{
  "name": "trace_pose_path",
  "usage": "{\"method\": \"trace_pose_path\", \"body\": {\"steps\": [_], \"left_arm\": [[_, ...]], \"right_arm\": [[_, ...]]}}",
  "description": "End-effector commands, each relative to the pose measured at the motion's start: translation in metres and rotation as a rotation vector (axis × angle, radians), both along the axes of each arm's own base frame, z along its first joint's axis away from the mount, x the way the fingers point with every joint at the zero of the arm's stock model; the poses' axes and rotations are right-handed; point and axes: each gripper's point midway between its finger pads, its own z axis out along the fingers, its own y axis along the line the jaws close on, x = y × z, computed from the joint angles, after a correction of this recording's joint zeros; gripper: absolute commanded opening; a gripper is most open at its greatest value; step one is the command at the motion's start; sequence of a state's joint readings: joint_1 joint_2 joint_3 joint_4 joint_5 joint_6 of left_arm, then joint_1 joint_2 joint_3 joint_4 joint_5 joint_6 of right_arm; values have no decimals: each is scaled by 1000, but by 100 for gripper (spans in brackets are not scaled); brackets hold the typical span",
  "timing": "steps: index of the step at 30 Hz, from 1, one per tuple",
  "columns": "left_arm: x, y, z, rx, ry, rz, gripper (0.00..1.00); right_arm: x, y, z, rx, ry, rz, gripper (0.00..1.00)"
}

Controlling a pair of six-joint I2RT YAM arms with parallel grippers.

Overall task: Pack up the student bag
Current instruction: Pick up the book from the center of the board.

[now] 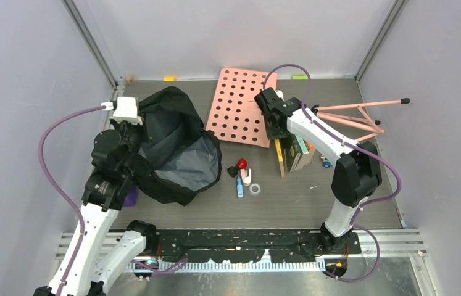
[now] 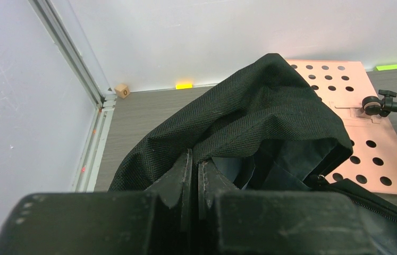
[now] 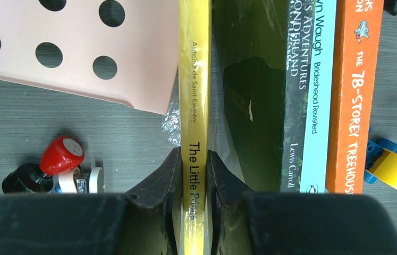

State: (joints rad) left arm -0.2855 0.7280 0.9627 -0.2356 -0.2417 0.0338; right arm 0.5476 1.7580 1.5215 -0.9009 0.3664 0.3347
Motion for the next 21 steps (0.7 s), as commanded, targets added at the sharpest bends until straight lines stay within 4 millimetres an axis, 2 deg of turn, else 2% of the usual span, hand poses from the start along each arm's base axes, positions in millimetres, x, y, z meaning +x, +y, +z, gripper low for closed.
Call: {"method": "trace_pose_path", "body": {"steps": [1,13,15,21], "left_arm": [[2,-2,-1,-12,-8,-10,0],[2,-4,-1,-17,-8,-19,0],[2,-4,0,-17,-9,-19,0],[0,-3,2,-19,-18,-17,0]], "right_arm": [[-6,8,34,90,-42,4,0],[-28,8,62,151,-28,14,0],[-32,7,72,162,-34,12,0],[-45,11,133,248,-116,40,0]]}}
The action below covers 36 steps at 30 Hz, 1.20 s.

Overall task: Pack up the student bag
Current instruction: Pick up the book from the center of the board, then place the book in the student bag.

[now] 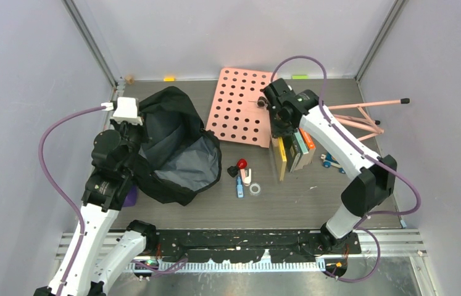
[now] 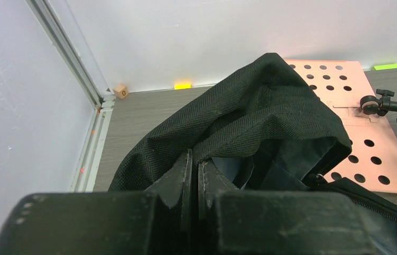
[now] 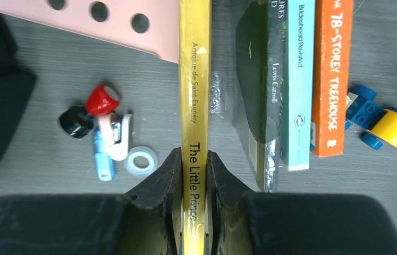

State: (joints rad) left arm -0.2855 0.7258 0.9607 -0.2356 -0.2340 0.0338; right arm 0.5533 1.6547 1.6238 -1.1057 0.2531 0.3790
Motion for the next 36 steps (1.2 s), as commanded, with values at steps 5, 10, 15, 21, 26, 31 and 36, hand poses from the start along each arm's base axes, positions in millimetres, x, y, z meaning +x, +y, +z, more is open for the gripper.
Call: {"method": "trace_pose_path", "body": {"steps": [5,10,15,21,26,31,36], "left_arm": [[-2,-3,5,-22,-28,-22,0],[-5,-5,9,-24,-39,-34,0],[-6,-9,12,-33,-45,-59,0],[-10,-24,17,-40,-54,-149,0],[-12,-31,21,-74,-55,-185,0],[-10,-34,20,-88,-42,-193,0],[-9,-39,23,-115,-37,-213,0]], "right_arm": [[-15,31,143,303,-284,156,0],[-17,66,210,508,-412,290,1],[-36,106,261,709,-480,439,1],[-77,153,287,764,-607,791,0],[-84,177,304,849,-642,854,0],[-94,190,287,850,-579,894,0],[-96,199,272,867,-511,867,0]]}}
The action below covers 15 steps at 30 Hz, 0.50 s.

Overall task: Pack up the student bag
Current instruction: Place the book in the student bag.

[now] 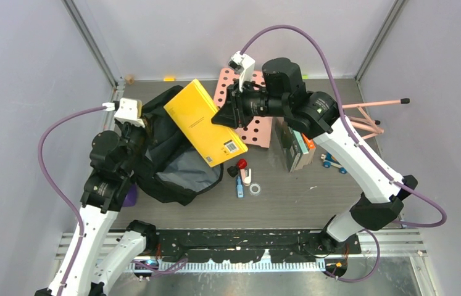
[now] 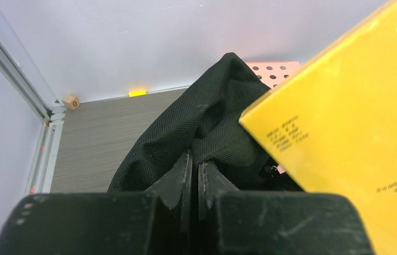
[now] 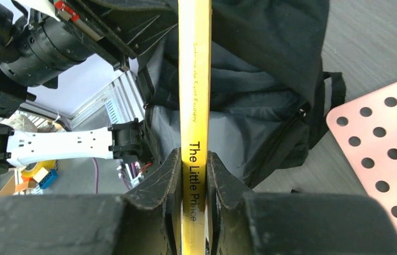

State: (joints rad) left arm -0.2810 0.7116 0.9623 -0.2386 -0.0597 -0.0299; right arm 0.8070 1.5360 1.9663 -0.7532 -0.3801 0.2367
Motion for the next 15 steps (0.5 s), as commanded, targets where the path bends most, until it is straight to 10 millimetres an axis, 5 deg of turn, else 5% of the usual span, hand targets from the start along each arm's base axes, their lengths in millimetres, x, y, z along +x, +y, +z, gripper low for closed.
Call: {"method": "trace_pose_path", "body": {"steps": [1,11,15], "left_arm": [[-1,-8,19,-55,-27,-36,0],[6,-7,14,-83,11,-12,0],[5,-10,13,-90,13,-29,0]], "right_arm": [[-11,13,33,118,-41,47,0],[-34,5,1,125,146,-10,1],[-24,-1,-13,127,247,-137,0]]}}
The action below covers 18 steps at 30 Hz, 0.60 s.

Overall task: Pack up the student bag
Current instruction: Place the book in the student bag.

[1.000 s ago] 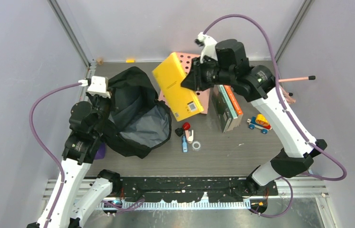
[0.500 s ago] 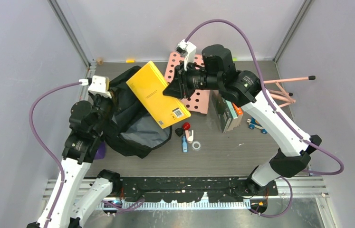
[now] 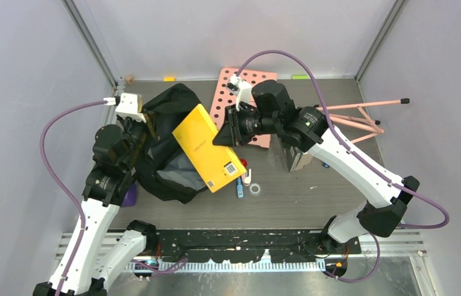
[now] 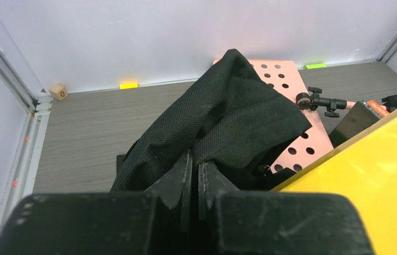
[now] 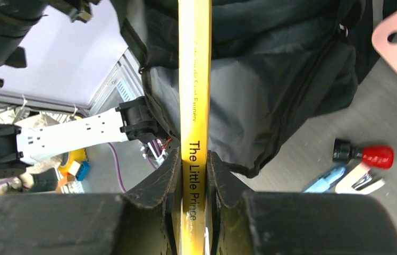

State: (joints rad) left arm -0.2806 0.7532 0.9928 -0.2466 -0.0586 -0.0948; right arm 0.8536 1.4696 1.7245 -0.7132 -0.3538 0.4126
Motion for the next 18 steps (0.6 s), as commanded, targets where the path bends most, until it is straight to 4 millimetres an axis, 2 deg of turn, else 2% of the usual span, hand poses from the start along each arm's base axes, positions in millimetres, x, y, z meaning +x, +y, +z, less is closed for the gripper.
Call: {"method": "trace_pose_path", "body": {"steps": [1,6,8,14,16,18], "left_arm": [[-3,-6,13,-35,-25,-35,0],[-8,-16,17,-49,-44,-92,0],[-9,-17,18,-52,-49,-100,0],[-12,-22,18,-43,-58,-119,0],[-11,-23,17,-37,-57,-122,0],[-11,-25,16,-27,-55,-127,0]], "right_arm": [[11,-8,47,158,13,-192,0],[59,-9,52,257,152,-532,1],[74,-3,46,275,194,-617,0],[92,12,36,347,321,-770,1],[94,20,41,385,343,-797,1],[95,27,54,438,357,-823,0]]}}
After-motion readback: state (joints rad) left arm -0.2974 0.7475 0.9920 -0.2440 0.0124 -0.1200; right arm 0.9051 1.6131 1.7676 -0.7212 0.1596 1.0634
